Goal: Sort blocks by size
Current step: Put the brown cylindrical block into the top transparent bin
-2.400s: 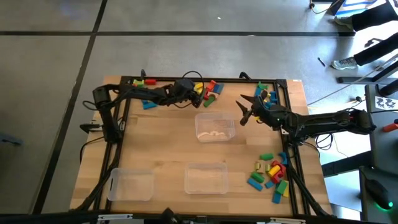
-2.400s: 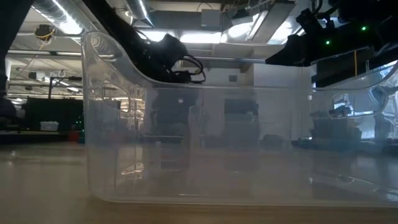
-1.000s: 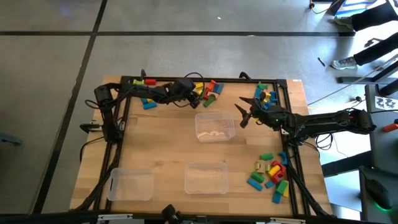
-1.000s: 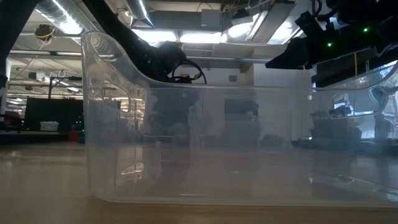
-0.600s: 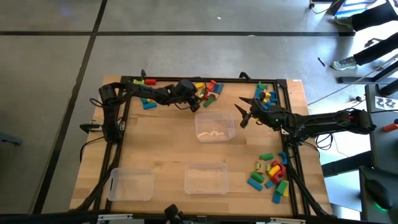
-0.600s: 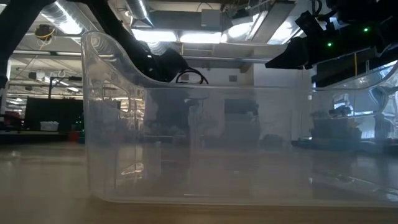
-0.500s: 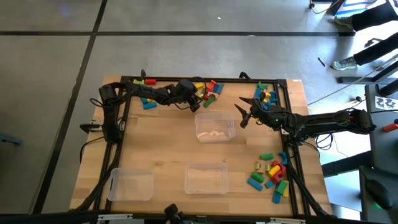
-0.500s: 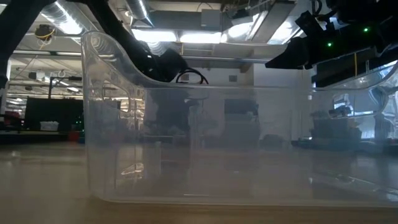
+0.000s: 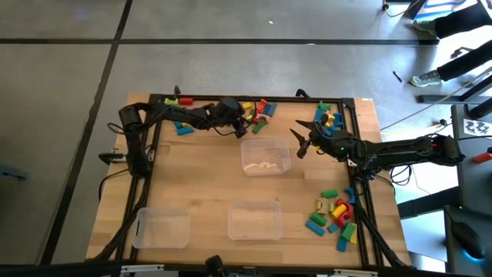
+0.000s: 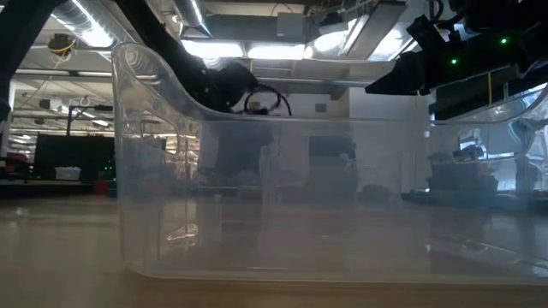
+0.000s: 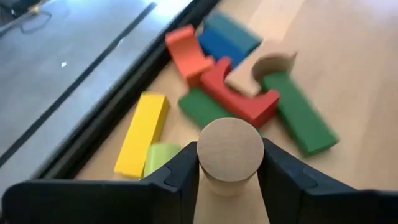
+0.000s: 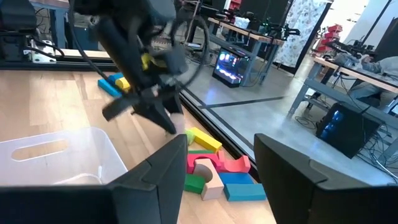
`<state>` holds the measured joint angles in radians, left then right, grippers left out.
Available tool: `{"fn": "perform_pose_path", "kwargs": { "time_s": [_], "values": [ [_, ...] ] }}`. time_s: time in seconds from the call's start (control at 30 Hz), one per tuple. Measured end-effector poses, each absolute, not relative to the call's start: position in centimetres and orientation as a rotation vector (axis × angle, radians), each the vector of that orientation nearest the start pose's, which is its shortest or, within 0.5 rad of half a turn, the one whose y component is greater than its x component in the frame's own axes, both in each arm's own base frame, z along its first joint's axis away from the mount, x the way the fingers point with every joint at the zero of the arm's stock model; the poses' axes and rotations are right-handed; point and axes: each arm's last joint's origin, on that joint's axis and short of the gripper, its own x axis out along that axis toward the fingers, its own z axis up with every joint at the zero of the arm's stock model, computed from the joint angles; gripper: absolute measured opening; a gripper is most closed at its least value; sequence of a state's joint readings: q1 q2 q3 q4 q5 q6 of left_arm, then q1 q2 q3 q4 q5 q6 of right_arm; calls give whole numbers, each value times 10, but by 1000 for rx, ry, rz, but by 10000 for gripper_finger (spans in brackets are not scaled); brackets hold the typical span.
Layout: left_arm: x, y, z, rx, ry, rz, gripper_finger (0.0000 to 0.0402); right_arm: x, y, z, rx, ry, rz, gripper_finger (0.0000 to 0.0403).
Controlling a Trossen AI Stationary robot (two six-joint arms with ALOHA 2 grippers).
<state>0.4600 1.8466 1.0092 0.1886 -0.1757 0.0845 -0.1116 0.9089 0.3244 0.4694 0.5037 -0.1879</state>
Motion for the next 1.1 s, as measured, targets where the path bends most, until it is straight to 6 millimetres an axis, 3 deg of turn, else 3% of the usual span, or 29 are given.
{"fn": "perform_pose_path", "kwargs": {
  "time_s": [0.27, 0.43, 0.77, 0.9, 1.1],
  "values": [
    [334, 131, 214, 4, 565, 508, 129, 185, -35, 216, -205, 171, -603, 186],
    [338, 94, 230, 30, 533, 409, 136, 185, -35, 216, -205, 171, -603, 186],
    [345, 35, 224, 65, 603, 204, 139, 185, -35, 216, -204, 172, -603, 186],
    [345, 26, 216, 78, 648, 175, 139, 185, -35, 216, -204, 172, -603, 186],
    [349, 28, 195, 83, 692, 180, 140, 185, -35, 216, -204, 173, -602, 186]
  ]
}}
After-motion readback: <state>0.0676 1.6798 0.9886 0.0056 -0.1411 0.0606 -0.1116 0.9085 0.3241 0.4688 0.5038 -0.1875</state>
